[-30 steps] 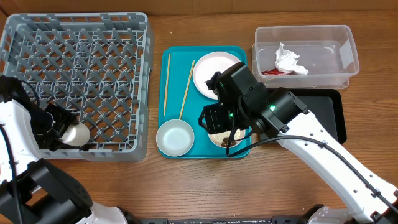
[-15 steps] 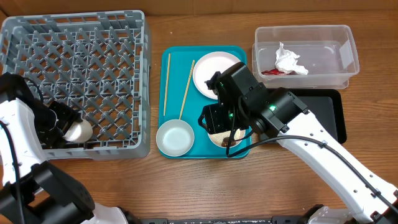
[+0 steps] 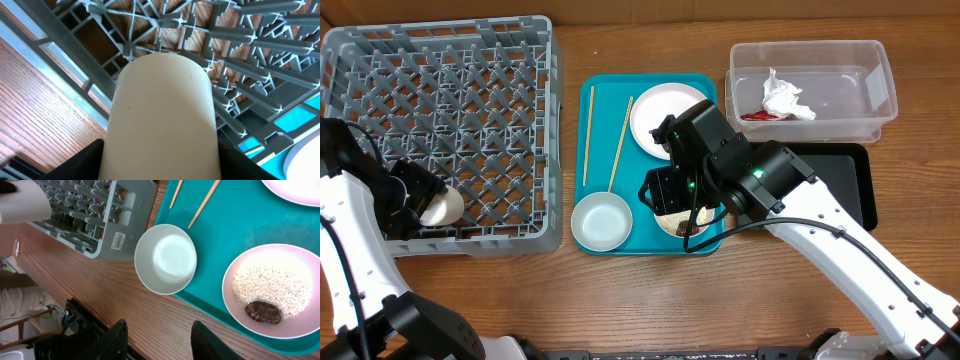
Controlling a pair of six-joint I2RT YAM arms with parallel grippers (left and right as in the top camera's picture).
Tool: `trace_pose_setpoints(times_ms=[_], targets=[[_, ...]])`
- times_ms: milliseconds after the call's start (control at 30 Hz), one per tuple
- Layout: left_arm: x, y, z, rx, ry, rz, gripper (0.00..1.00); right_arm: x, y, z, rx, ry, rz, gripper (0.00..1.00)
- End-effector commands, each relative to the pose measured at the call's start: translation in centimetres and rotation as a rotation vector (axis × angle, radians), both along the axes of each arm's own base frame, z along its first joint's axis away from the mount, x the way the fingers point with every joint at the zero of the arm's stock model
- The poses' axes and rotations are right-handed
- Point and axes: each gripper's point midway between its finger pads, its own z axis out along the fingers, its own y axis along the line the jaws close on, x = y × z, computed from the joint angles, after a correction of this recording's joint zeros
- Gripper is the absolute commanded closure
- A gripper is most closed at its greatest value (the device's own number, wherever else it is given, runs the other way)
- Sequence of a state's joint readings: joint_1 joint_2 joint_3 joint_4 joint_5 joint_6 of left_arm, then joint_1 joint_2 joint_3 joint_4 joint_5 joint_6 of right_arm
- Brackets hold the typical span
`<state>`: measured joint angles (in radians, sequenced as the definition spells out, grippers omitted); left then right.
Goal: Sort waste into correct bins and load items into the dishwasher
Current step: 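Place the white cup upside down in the dish rack with left gripper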
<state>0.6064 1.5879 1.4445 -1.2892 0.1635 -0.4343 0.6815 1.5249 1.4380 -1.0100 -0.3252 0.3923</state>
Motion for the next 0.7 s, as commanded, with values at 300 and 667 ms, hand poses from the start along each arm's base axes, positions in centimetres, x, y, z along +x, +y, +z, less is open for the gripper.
trace_pose_setpoints(times_ms=[300,667], targets=[[-0.5,-2.0,-4.0,0.004,0.088,-0.054,0.3,0.3,0.2,0.8,0.014,-0.025,-0.006,0.57],[-0.1,-2.0,-3.9,0.0,0.072,-0.058,0.15,0.2,0.5,1.0,0.029,-0.018,0.004,0.58]])
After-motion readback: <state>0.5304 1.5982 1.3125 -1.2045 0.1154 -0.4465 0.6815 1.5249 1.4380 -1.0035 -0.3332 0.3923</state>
